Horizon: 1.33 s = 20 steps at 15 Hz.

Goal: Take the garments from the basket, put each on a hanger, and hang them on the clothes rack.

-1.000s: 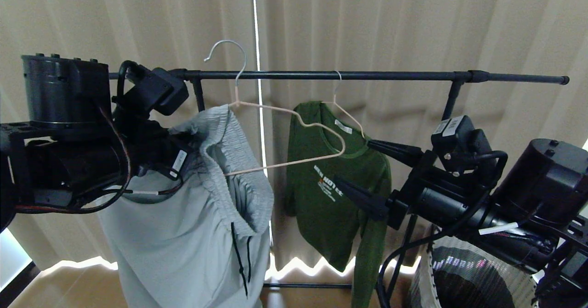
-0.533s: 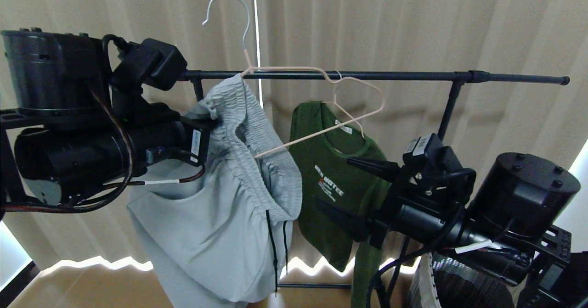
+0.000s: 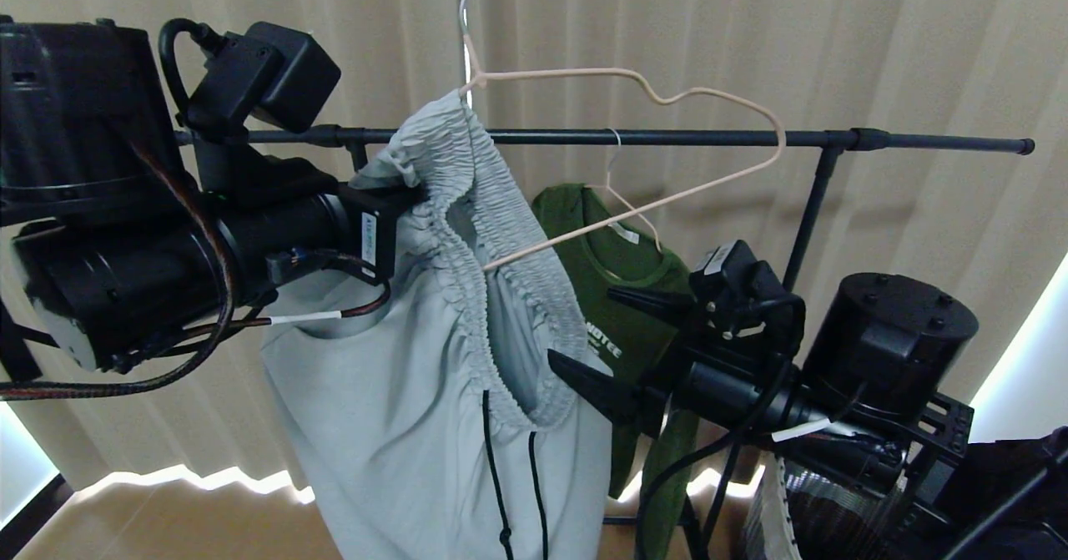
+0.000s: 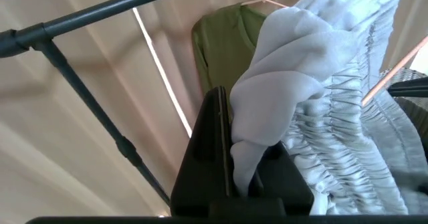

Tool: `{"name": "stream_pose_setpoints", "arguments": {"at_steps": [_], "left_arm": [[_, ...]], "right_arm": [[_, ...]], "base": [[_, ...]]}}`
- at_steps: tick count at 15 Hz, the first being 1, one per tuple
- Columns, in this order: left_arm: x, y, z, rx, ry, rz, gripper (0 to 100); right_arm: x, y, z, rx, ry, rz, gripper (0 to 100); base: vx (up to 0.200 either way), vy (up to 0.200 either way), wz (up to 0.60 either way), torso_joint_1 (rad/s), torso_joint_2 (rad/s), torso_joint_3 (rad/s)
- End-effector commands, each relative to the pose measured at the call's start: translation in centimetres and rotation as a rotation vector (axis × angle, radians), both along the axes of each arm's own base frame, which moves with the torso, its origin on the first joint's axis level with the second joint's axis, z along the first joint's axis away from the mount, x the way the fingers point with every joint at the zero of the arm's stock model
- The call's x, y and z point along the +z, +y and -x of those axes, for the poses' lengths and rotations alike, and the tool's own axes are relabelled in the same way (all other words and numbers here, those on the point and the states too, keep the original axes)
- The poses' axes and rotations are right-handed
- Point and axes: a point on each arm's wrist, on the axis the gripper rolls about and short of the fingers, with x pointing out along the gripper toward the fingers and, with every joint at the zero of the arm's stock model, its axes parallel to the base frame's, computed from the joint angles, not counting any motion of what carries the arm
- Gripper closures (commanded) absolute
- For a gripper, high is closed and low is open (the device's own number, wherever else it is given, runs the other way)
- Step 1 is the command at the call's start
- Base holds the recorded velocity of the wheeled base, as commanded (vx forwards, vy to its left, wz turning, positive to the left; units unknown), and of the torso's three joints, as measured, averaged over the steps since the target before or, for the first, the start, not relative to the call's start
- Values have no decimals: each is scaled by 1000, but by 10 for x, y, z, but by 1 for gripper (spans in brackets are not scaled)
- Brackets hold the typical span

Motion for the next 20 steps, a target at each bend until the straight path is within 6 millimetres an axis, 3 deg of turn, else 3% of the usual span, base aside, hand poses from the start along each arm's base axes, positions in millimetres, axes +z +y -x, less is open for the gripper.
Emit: {"name": "stream_pose_setpoints", "arguments": {"at_steps": [1, 9, 11, 15, 18, 20], "left_arm": [[2, -2, 5, -17, -8, 5, 100], [4, -6, 9, -40, -35, 19, 100], [1, -4, 8, -30, -38, -10, 100], [-9, 12, -1, 25, -76, -154, 100], [-16, 22, -8, 64, -103, -243, 100], [-22, 28, -10, 80, -109, -291, 100]], "right_arm": [[-3, 1, -2, 0, 7, 6, 100], [-4, -6, -7, -58, 25, -5, 100], [-2, -18, -14, -116, 19, -8, 100], [3, -64, -38, -292, 0, -10, 100], [5, -87, -49, -376, -6, -14, 100], [7, -92, -51, -395, -13, -17, 100]], "base": [[0, 0, 0, 0, 0, 0], [0, 0, 0, 0, 0, 0], [0, 0, 0, 0, 0, 0], [0, 0, 0, 0, 0, 0], [0, 0, 0, 0, 0, 0], [0, 0, 0, 0, 0, 0]]}}
